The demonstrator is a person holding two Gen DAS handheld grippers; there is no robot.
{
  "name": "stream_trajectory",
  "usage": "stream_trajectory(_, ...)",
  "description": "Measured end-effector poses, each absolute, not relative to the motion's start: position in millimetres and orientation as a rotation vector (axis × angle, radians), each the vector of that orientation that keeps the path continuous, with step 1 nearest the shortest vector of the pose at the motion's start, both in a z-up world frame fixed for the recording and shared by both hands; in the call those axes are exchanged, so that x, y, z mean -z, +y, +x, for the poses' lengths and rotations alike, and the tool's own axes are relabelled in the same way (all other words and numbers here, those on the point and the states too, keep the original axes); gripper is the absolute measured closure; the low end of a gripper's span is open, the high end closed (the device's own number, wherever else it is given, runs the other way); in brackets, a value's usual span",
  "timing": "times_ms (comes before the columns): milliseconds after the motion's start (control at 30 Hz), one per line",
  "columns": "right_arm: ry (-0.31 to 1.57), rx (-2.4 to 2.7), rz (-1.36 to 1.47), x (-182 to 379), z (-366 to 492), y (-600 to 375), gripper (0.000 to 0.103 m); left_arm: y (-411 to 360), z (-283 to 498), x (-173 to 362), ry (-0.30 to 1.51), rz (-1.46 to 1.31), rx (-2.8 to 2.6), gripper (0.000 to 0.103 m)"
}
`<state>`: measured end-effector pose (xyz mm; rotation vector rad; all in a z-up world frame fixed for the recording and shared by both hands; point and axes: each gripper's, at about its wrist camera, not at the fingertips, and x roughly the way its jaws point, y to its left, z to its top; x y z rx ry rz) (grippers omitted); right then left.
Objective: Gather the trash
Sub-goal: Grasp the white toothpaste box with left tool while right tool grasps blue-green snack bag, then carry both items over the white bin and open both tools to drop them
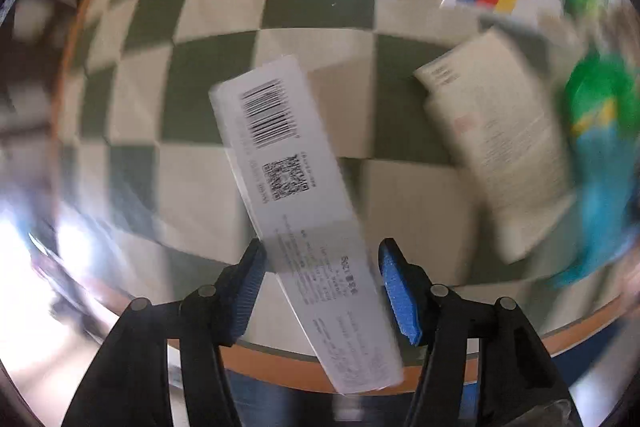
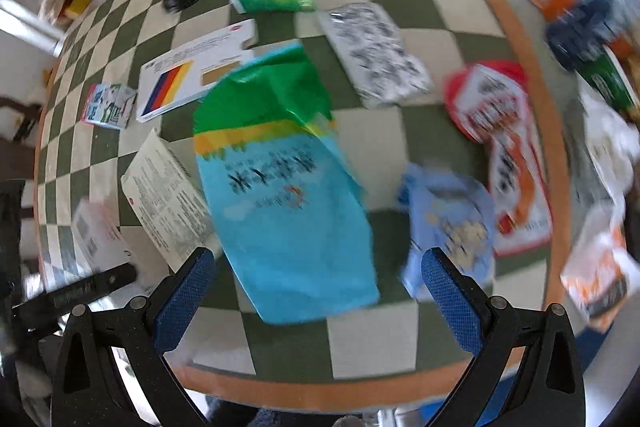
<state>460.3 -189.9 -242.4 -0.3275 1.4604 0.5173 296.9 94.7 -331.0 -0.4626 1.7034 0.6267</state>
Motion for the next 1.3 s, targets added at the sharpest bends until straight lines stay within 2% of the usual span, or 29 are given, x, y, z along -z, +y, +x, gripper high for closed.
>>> stream_trajectory(100, 1.469, -0.536, -0.41, 256.9, 466.5, -169.0, 0.0, 98.4, 285.9, 330.8, 1.732, -0.544, -0.624, 0.049)
stream_trajectory(133, 1.479, -0.548, -0.438, 263.2, 467.4, -160.9, 0.0, 98.8, 284.4, 329.0, 1.724, -0.57, -0.642, 0.051)
stream_trajectory(167, 1.491, -0.557, -0.459, 268.8, 467.4, -155.2, 0.0, 98.2, 281.4, 322.0, 1.692, -0.609, -0.664, 0.057)
stream_trajectory(400, 1.472, -0.488, -0.54, 283.5, 470.6, -140.6, 0.002, 74.0, 279.0, 276.3, 1.615, -0.568, -0.712, 0.059)
stream_trajectory(433, 1.465, -0.472, -0.552, 284.6, 471.9, -140.8, 0.009, 66.2, 271.8, 266.7, 1.608, -0.554, -0.72, 0.059)
stream_trajectory(500, 1.476, -0.46, -0.535, 287.6, 476.0, -143.4, 0.035, 58.4, 263.0, 255.1, 1.591, -0.523, -0.734, 0.059)
stream_trajectory(533, 1.51, -0.462, -0.49, 290.7, 478.9, -147.1, 0.068, 55.6, 263.7, 246.1, 1.582, -0.511, -0.74, 0.059)
stream_trajectory(633, 1.515, -0.45, -0.395, 286.1, 483.0, -158.9, 0.07, 47.0, 255.4, 206.7, 1.544, -0.473, -0.752, 0.059)
stream_trajectory(900, 1.393, -0.487, -0.262, 222.5, 450.7, -169.4, 0.073, 27.9, 218.2, 108.3, 1.397, -0.429, -0.716, 0.059)
stream_trajectory(1100, 1.317, -0.535, -0.203, 173.8, 374.1, -180.7, 0.073, -5.4, 185.9, 93.7, 1.295, -0.39, -0.625, 0.059)
stream_trajectory(1167, 1.301, -0.537, -0.179, 162.8, 334.9, -183.8, 0.073, -21.1, 169.3, 120.4, 1.276, -0.382, -0.584, 0.059)
stream_trajectory(1300, 1.293, -0.527, -0.127, 157.4, 248.5, -197.9, 0.073, -21.1, 108.6, 128.9, 1.259, -0.374, -0.5, 0.059)
